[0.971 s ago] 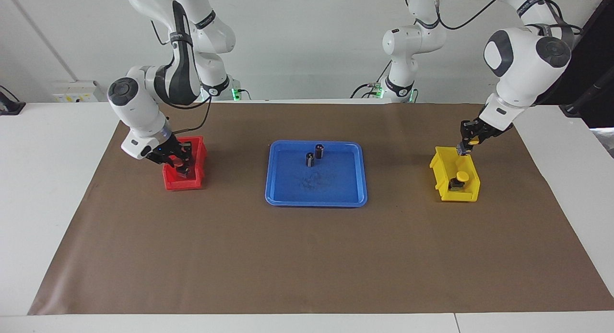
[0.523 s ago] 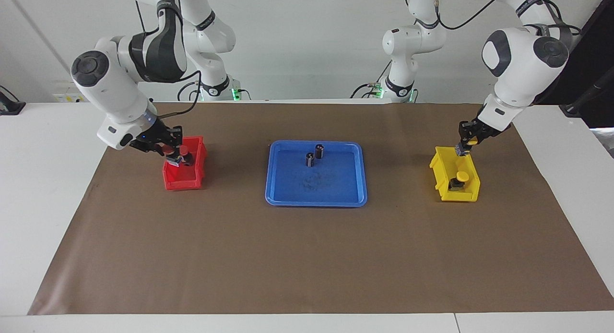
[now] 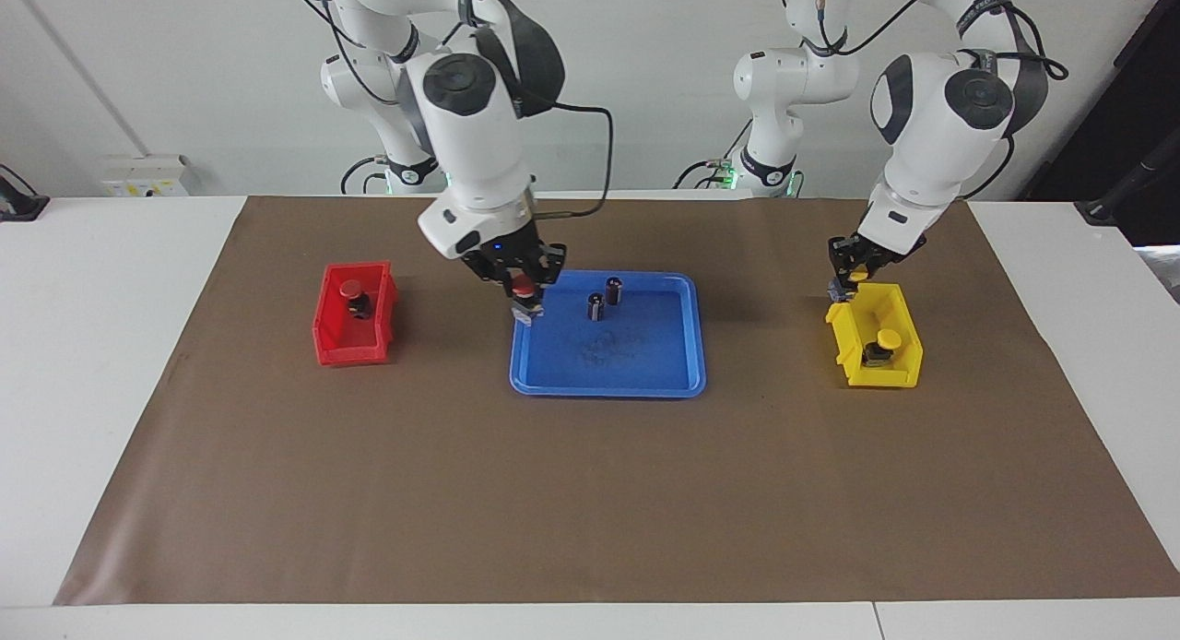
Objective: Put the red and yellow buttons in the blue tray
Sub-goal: 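Lift the red button with the right gripper while the left gripper lifts yellow, then open the right gripper over the tray while the left gripper brings yellow, then return the right gripper to the red bin while the left gripper releases yellow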
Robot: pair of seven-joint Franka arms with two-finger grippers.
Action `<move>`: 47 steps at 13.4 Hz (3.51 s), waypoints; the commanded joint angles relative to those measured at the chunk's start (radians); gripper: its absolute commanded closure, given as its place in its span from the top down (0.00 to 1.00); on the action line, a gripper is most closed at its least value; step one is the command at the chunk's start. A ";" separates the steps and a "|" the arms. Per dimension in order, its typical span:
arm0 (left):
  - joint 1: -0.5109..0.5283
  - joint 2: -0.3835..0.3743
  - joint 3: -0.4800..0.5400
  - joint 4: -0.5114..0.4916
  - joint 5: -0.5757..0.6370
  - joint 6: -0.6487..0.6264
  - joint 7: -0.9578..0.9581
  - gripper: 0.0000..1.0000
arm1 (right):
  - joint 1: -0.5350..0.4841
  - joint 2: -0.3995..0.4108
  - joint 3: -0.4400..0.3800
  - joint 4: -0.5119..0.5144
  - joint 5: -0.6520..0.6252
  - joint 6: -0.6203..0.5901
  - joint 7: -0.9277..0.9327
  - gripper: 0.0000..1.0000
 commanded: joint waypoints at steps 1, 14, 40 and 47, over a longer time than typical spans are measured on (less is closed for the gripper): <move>-0.042 0.001 0.009 0.014 -0.035 -0.001 -0.063 0.02 | 0.019 0.089 -0.008 0.025 0.021 0.065 0.095 0.07; -0.212 0.070 0.009 0.005 -0.130 0.177 -0.312 0.02 | 0.059 0.169 -0.008 -0.117 0.059 0.253 0.312 0.11; -0.487 0.361 0.011 0.139 -0.046 0.334 -0.555 0.02 | -0.470 -0.500 -0.020 -0.707 -0.047 0.100 -0.922 0.82; -0.511 0.413 0.012 0.170 -0.023 0.332 -0.565 0.02 | -0.561 -0.465 -0.020 -0.788 -0.100 0.242 -0.937 0.75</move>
